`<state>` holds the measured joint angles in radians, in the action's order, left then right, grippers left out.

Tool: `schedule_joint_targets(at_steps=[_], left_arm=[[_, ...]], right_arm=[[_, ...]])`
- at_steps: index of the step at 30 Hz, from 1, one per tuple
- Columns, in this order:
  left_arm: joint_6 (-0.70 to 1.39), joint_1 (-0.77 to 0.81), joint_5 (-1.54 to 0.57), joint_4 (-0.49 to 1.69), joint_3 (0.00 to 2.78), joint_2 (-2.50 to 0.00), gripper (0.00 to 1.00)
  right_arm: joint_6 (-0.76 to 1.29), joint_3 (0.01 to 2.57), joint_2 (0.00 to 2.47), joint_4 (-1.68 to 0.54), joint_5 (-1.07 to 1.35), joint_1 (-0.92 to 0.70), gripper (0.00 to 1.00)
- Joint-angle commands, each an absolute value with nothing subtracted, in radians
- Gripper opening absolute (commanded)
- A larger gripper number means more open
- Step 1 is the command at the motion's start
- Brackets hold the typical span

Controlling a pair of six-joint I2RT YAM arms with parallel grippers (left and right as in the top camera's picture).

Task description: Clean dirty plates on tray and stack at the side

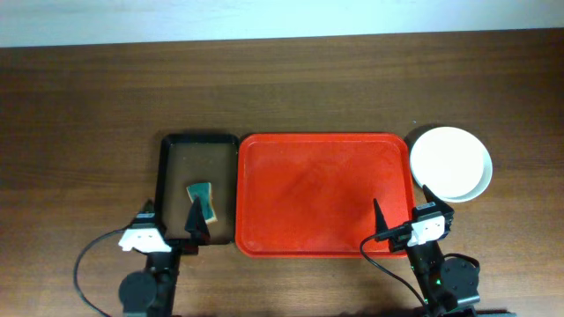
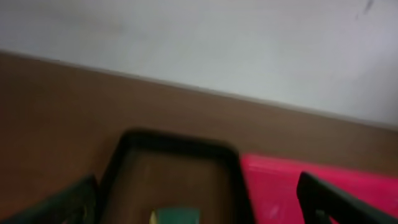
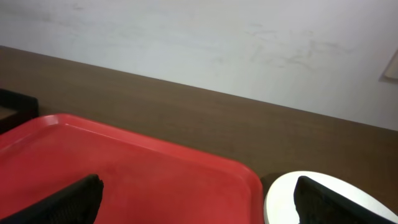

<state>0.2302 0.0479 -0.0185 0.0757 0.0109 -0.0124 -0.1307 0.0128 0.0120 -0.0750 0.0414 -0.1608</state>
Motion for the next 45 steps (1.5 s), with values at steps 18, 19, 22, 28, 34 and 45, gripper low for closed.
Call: schedule_joint_targets(at_steps=[18, 19, 22, 28, 34, 45], left_arm=[[-0.02, 0.015, -0.011, 0.083, 0.009, -0.006, 0.99], [-0.02, 0.015, -0.011, 0.083, 0.009, -0.006, 0.99], [-0.02, 0.015, -0.011, 0.083, 0.009, -0.006, 0.99], [-0.02, 0.015, -0.011, 0.083, 0.009, -0.006, 0.99], [-0.02, 0.015, -0.011, 0.083, 0.009, -0.006, 0.99], [-0.02, 0.015, -0.011, 0.083, 0.009, -0.006, 0.99]], right_arm=[[-0.123, 0.006, 0.004, -0.078, 0.033, -0.17, 0.98], [-0.123, 0.006, 0.004, -0.078, 0.033, -0.17, 0.98], [-0.123, 0.006, 0.004, -0.078, 0.033, -0.17, 0.98], [-0.123, 0.006, 0.004, -0.078, 0.033, -0.17, 0.98], [-0.123, 0.006, 0.004, -0.078, 0.033, -0.17, 0.98], [-0.123, 0.006, 0.004, -0.078, 0.033, -0.17, 0.98]])
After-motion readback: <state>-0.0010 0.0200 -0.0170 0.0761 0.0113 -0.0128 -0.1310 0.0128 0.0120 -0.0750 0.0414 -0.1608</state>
